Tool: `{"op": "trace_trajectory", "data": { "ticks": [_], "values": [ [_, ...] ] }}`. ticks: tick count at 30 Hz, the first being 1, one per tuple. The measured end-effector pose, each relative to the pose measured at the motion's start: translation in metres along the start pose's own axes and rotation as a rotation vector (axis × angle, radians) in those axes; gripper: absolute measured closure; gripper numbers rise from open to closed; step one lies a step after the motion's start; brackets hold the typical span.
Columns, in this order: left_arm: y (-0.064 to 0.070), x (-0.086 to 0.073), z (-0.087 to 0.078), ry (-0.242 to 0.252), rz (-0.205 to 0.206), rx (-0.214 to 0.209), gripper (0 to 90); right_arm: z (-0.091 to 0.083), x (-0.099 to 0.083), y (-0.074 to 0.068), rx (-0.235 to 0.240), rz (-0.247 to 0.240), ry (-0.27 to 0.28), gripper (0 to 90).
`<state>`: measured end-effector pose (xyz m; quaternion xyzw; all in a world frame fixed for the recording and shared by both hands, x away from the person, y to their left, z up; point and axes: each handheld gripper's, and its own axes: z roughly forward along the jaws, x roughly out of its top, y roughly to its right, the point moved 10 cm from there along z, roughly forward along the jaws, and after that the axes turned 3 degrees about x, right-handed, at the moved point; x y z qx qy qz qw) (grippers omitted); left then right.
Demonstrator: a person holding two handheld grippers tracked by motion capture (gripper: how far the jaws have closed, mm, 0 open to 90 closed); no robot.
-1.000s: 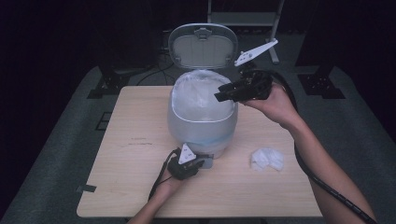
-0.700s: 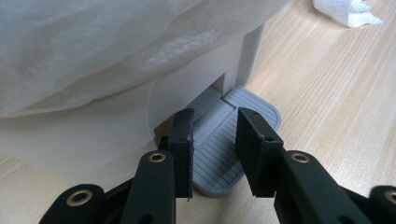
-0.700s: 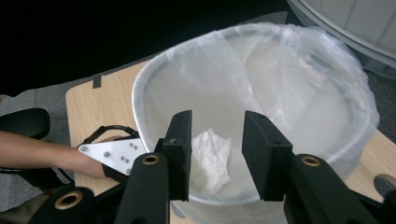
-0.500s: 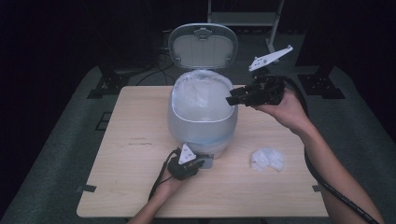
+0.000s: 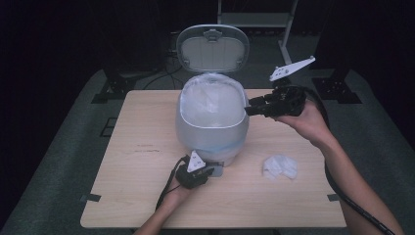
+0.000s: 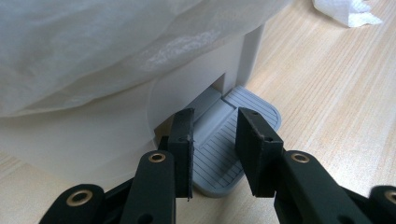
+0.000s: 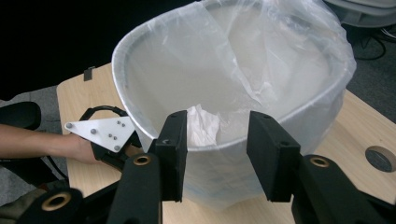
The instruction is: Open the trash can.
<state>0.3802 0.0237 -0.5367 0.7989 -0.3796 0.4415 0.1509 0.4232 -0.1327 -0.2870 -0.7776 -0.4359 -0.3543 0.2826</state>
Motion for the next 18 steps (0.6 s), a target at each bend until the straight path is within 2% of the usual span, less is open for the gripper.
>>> {"op": "trace_trajectory", "data": {
  "ticks": [18],
  "values": [
    [0.0,0.0,0.0,0.004,-0.004,0.002,67.6,-0.002,-0.037,0.013,-0.009,0.046,0.003,55.6]
  ]
}}
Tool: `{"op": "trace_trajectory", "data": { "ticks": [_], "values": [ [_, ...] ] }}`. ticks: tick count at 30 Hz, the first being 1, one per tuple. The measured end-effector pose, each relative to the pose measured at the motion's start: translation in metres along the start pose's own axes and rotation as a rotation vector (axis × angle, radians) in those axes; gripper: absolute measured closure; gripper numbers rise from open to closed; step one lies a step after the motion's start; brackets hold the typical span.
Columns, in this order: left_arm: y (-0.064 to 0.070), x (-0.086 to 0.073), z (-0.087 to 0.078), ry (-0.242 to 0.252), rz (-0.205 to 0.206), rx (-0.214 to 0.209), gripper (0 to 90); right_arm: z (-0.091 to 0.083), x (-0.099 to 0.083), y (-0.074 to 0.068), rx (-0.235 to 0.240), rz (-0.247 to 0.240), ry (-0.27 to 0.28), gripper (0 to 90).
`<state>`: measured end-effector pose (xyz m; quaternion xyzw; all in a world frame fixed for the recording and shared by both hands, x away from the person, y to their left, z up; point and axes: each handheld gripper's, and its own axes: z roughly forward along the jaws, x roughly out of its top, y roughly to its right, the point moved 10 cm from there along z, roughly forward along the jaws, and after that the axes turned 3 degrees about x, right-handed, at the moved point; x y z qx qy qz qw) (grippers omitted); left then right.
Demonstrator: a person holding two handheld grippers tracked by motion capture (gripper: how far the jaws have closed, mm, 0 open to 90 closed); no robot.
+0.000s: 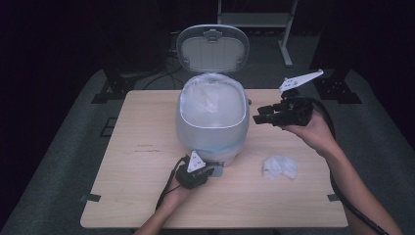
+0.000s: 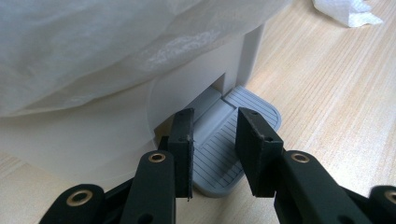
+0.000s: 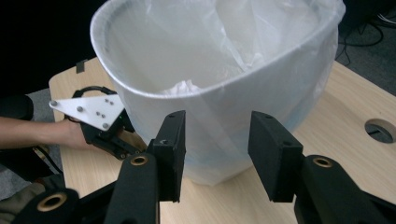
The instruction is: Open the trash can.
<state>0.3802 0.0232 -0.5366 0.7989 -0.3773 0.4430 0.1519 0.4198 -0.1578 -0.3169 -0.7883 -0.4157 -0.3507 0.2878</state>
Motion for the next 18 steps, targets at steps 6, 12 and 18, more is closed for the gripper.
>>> {"op": "trace_trajectory", "data": {
  "ticks": [6,12,18],
  "values": [
    [0.0,0.0,0.0,-0.001,0.001,0.003,67.6,-0.003,-0.013,0.005,-0.008,0.016,-0.003,54.8],
    [0.0,0.0,0.0,0.0,0.002,0.003,67.6,-0.003,-0.023,0.008,-0.01,0.026,-0.004,54.8],
    [0.0,0.0,0.0,0.0,0.002,0.003,67.6,-0.003,-0.03,0.011,-0.011,0.028,-0.001,54.1]
  ]
}}
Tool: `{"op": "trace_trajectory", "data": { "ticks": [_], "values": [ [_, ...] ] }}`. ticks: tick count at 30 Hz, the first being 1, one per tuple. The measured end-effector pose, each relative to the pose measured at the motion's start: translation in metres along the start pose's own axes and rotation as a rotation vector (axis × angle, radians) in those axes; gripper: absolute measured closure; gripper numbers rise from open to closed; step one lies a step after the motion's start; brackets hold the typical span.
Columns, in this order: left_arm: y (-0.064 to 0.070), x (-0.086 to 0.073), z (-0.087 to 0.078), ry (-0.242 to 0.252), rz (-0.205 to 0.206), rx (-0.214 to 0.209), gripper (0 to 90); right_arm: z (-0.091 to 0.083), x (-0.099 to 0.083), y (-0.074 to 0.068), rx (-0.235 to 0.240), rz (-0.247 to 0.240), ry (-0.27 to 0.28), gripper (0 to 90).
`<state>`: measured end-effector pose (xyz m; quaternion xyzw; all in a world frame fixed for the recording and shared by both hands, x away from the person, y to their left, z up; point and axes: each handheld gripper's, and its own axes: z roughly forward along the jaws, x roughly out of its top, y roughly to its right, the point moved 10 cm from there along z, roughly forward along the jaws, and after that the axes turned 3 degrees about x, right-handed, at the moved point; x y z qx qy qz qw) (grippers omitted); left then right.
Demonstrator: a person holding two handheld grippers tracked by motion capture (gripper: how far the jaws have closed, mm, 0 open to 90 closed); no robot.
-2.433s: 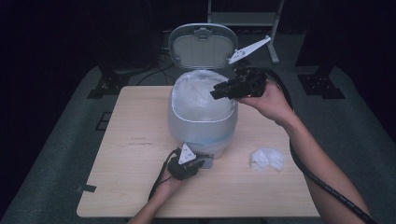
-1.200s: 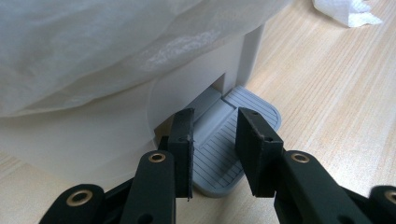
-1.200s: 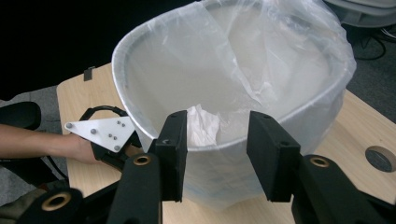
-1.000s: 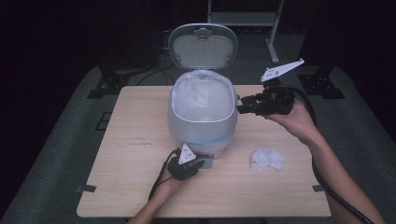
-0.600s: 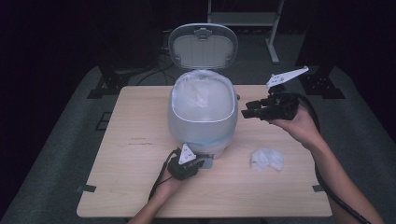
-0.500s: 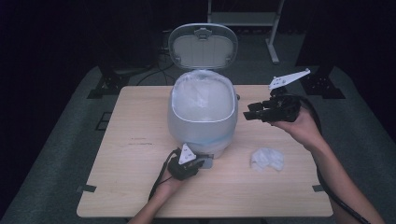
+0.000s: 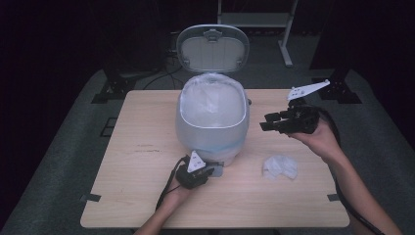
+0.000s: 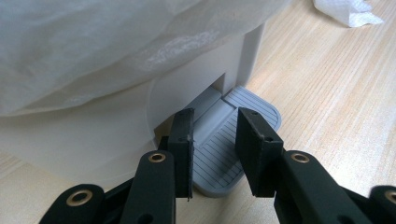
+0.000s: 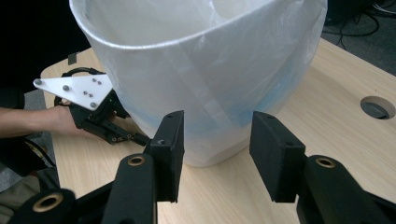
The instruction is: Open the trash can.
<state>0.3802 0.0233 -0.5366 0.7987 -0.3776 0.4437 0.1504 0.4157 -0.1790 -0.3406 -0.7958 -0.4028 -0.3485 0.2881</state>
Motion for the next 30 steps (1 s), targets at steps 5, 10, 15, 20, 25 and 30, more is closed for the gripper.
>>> {"op": "trace_trajectory", "data": {
  "ticks": [5,10,15,20,25,30],
  "values": [
    [0.0,0.0,0.0,0.001,-0.002,0.0,67.6,0.001,-0.007,0.001,-0.005,0.002,-0.003,52.3],
    [0.0,0.0,0.0,0.001,-0.003,0.001,67.5,0.003,-0.015,0.003,-0.008,0.008,-0.007,50.3],
    [0.0,0.0,0.0,0.002,-0.003,0.001,67.5,0.004,-0.02,0.005,-0.01,0.016,-0.008,49.3],
    [0.0,0.0,0.0,0.001,-0.003,0.001,67.5,0.005,-0.027,0.007,-0.014,0.021,-0.01,48.4],
    [0.0,0.0,0.0,-0.001,-0.002,0.002,67.5,0.006,-0.033,0.008,-0.018,0.022,-0.011,48.1],
    [0.0,0.0,-0.001,-0.005,0.002,0.002,67.5,0.008,-0.04,0.009,-0.021,0.025,-0.018,47.8]
  ]
}}
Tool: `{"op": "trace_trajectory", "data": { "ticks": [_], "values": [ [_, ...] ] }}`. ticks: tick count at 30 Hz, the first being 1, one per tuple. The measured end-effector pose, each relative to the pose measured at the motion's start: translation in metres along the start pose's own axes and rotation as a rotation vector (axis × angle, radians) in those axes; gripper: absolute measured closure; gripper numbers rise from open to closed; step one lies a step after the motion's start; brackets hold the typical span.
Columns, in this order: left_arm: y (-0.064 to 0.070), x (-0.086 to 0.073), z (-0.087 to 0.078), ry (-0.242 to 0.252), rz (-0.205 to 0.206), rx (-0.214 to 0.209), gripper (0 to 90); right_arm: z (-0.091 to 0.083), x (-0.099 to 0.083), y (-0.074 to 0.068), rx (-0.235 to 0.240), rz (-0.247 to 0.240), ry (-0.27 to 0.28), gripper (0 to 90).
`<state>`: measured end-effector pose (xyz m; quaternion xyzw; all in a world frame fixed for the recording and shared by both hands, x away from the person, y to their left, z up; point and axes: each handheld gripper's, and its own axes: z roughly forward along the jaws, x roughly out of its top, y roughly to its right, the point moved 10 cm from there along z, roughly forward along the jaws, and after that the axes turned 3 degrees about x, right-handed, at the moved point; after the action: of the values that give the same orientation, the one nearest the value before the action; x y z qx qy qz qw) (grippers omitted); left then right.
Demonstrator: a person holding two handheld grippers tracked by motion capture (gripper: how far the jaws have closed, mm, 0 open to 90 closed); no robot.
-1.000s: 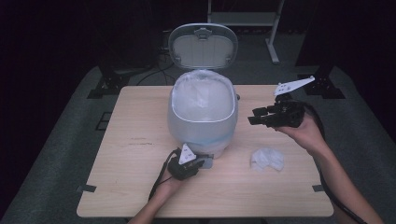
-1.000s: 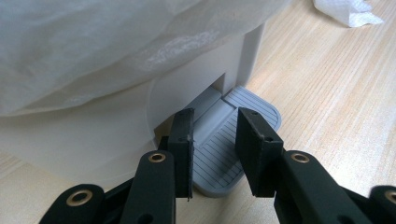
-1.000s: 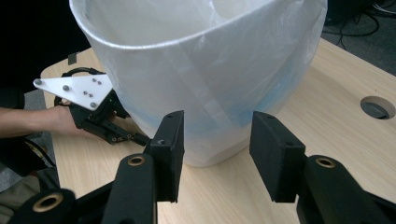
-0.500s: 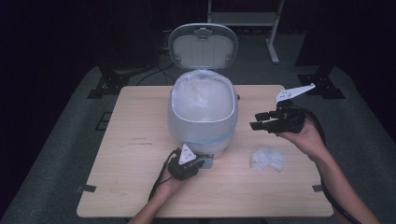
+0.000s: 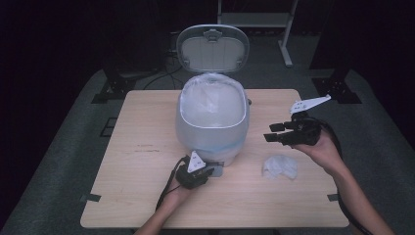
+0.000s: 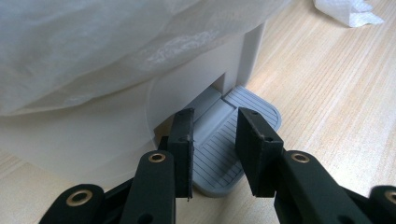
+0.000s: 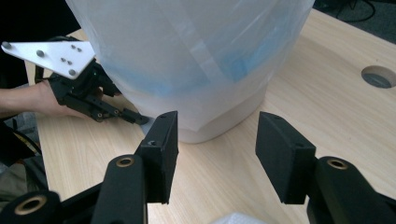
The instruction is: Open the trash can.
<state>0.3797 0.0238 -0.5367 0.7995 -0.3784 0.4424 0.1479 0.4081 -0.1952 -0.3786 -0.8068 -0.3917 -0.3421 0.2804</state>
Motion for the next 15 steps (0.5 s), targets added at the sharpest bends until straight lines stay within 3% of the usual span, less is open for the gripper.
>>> {"op": "trace_trajectory", "data": {
  "ticks": [15],
  "values": [
    [0.0,0.0,0.0,0.003,-0.003,0.001,67.5,0.002,-0.02,0.006,-0.008,0.019,-0.005,46.3]
  ]
}}
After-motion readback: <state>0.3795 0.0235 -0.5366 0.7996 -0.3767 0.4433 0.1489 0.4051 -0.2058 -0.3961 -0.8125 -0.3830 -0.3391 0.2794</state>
